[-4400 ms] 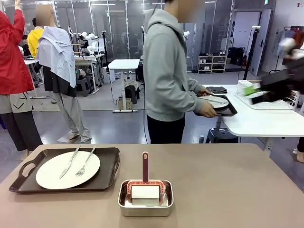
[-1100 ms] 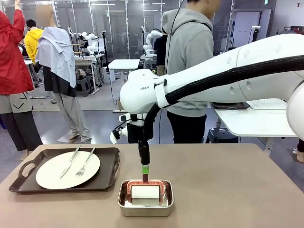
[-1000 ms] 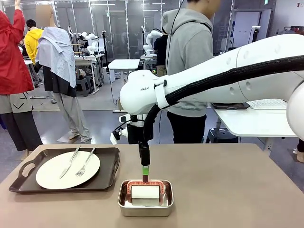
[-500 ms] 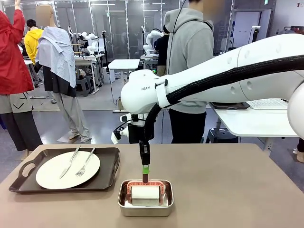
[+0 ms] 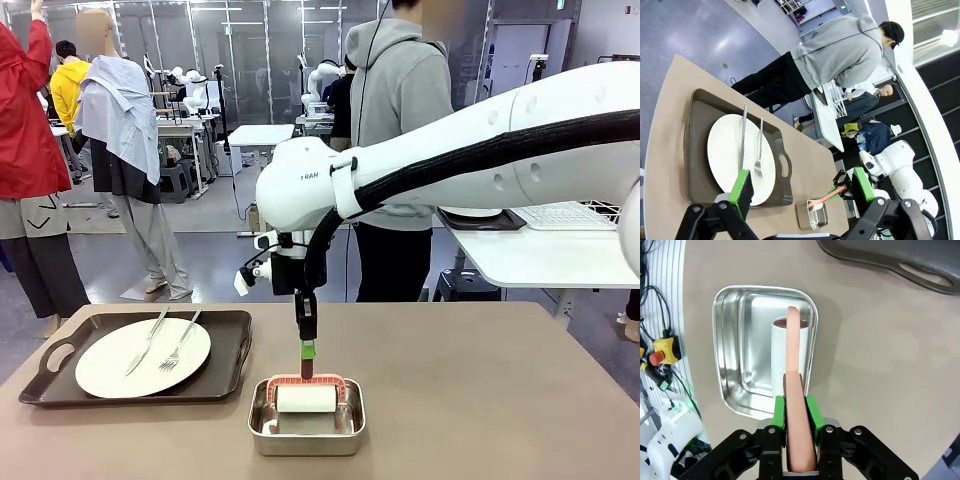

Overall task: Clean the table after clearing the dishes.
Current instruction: When the left (or right) Handle tray is removed, use the left hand (or right hand) to clean the left (or right) side of the table with the Lint Roller.

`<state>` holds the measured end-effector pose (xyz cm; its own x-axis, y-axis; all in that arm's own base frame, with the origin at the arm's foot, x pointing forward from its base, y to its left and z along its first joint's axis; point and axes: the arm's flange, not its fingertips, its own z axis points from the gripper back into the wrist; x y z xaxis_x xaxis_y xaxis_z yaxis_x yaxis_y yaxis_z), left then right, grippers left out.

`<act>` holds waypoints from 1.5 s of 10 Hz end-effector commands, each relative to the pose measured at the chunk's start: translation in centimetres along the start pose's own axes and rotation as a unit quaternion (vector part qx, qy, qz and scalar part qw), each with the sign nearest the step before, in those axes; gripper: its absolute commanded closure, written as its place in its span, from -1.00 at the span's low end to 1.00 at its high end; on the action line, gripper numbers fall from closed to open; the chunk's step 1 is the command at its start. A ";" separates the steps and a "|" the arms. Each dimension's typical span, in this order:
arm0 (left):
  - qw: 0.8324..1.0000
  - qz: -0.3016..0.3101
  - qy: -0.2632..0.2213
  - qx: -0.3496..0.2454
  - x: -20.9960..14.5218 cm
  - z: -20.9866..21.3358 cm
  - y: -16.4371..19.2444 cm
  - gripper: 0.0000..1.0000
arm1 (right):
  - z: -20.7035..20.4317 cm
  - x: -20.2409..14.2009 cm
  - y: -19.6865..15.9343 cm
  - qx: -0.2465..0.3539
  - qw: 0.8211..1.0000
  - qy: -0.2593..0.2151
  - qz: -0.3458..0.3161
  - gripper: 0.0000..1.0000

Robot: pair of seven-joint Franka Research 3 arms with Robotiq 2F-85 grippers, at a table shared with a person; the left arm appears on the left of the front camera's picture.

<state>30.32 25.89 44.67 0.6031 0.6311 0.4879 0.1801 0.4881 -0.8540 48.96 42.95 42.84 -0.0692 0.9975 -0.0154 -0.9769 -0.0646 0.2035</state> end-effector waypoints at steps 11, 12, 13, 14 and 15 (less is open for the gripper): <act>1.000 -0.005 -0.006 -0.011 0.3 0.2 0.0 -1.00 | 1.8 -23.9 5.8 0.030 0.772 -0.327 -0.544 1.00; 1.000 -0.005 -0.006 -0.011 0.3 0.2 0.0 -1.00 | 1.7 -25.4 6.2 0.050 0.765 -0.287 -0.575 1.00; 1.000 -0.005 -0.006 -0.011 0.3 0.2 0.0 -1.00 | 1.7 -25.4 6.2 0.050 0.765 -0.287 -0.575 1.00; 1.000 -0.005 -0.006 -0.011 0.3 0.2 0.0 -1.00 | 1.7 -25.4 6.2 0.050 0.765 -0.287 -0.575 1.00; 1.000 -0.005 -0.006 -0.011 0.3 0.2 0.0 -1.00 | 1.7 -25.4 6.2 0.050 0.765 -0.287 -0.575 1.00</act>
<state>30.37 25.89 44.66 0.6038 0.6305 0.4877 0.1796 0.4885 -0.8539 45.12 17.39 45.79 0.9510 0.2413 0.1932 -0.3051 0.8339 0.4600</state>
